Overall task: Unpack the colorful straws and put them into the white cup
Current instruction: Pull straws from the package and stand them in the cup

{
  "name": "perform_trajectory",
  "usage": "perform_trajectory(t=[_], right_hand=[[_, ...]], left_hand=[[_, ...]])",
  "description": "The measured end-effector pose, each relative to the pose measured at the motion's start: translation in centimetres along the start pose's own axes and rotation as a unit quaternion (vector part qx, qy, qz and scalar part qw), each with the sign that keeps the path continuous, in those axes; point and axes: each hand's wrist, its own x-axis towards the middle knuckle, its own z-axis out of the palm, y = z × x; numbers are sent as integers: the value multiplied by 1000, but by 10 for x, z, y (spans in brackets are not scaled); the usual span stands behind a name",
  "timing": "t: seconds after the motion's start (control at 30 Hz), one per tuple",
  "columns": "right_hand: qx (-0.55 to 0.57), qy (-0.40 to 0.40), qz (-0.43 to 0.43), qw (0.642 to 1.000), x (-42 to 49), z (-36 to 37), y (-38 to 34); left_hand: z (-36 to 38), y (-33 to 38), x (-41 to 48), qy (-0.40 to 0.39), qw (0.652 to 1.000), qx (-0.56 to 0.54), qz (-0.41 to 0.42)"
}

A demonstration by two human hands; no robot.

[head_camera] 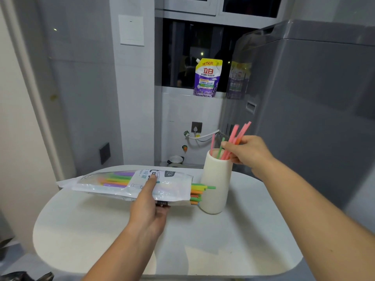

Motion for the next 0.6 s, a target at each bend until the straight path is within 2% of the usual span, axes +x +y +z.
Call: perform_trajectory(t=[0.2, 0.37, 0.43, 0.6], right_hand=[[24, 38, -7, 999, -14, -1, 9], [19, 152, -18, 988, -38, 5, 20], [39, 134, -21, 990, -59, 18, 28], [57, 2, 35, 998, -99, 50, 50]], left_hand=[[-2, 4, 1, 2, 1000, 4, -4], [-4, 6, 1, -1, 1000, 8, -1], [-4, 7, 0, -5, 1000, 7, -1], [-4, 5, -1, -23, 999, 17, 20]])
